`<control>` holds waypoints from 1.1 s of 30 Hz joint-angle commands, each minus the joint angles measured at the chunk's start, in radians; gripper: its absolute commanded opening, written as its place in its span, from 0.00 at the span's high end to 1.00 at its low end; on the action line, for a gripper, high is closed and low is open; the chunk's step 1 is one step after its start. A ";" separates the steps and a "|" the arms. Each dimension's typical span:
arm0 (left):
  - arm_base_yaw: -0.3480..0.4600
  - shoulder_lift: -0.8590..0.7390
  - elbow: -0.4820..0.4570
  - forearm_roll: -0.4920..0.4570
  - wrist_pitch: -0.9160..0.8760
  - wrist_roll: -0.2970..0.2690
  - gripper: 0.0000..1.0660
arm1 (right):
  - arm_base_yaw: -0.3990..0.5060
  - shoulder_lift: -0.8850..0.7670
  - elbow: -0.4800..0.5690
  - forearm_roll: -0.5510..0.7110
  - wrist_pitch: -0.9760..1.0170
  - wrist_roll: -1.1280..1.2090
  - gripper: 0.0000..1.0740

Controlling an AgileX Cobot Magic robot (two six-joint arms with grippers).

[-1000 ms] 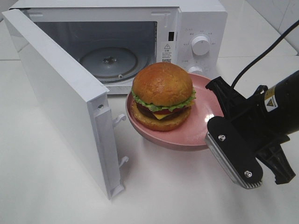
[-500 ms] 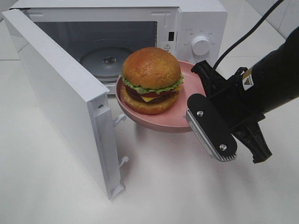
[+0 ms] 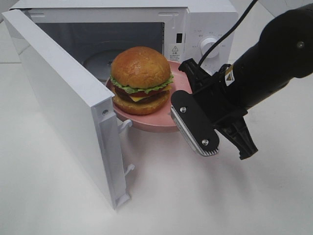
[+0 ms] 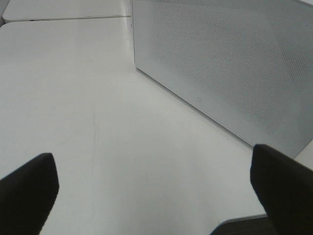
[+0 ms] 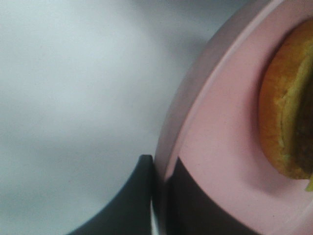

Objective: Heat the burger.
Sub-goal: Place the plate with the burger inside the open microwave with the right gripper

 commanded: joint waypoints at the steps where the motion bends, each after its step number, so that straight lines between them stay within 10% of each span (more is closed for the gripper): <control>1: -0.002 -0.016 0.000 -0.005 -0.014 0.002 0.06 | 0.004 0.021 -0.057 0.011 -0.058 0.001 1.00; 33: -0.002 -0.016 0.000 -0.005 -0.014 0.002 0.06 | 0.004 0.289 -0.429 0.008 0.072 0.045 1.00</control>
